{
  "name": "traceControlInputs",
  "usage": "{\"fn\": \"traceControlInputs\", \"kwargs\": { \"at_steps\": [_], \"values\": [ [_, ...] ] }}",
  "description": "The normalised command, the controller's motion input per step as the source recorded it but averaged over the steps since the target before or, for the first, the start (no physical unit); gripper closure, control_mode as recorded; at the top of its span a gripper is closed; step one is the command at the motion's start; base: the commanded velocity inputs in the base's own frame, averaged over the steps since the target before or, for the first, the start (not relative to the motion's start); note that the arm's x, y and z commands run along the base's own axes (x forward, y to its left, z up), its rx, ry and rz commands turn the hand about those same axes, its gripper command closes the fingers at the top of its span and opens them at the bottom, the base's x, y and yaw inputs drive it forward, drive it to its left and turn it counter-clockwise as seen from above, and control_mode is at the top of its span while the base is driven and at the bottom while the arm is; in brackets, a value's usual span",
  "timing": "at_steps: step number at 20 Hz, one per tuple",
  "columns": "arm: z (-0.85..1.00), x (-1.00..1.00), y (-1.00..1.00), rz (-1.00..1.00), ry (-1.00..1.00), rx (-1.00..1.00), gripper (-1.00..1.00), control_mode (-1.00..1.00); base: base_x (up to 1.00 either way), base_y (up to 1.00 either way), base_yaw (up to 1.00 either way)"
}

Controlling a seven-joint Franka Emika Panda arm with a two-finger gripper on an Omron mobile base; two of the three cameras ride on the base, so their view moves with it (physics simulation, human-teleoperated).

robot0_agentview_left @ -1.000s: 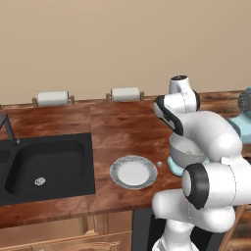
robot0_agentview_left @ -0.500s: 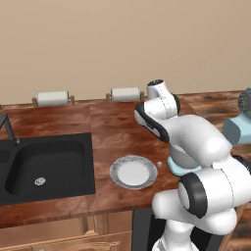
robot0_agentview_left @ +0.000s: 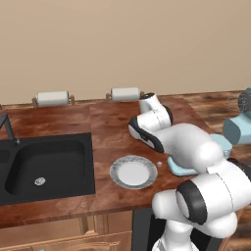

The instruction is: Add butter and sugar cubes to the stand mixer bowl and then turn on the stand mixer to begin making frosting.

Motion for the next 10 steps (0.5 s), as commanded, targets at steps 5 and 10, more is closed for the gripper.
{"fn": "traceControlInputs", "kwargs": {
  "at_steps": [5,10],
  "values": [
    [-0.28,-0.16,0.0,0.0,-0.01,0.0,-1.0,-1.0,0.0,0.0,0.0],
    [-0.27,-0.06,0.0,-0.01,-0.02,0.0,-1.0,-1.0,0.0,0.0,0.0]
  ]
}}
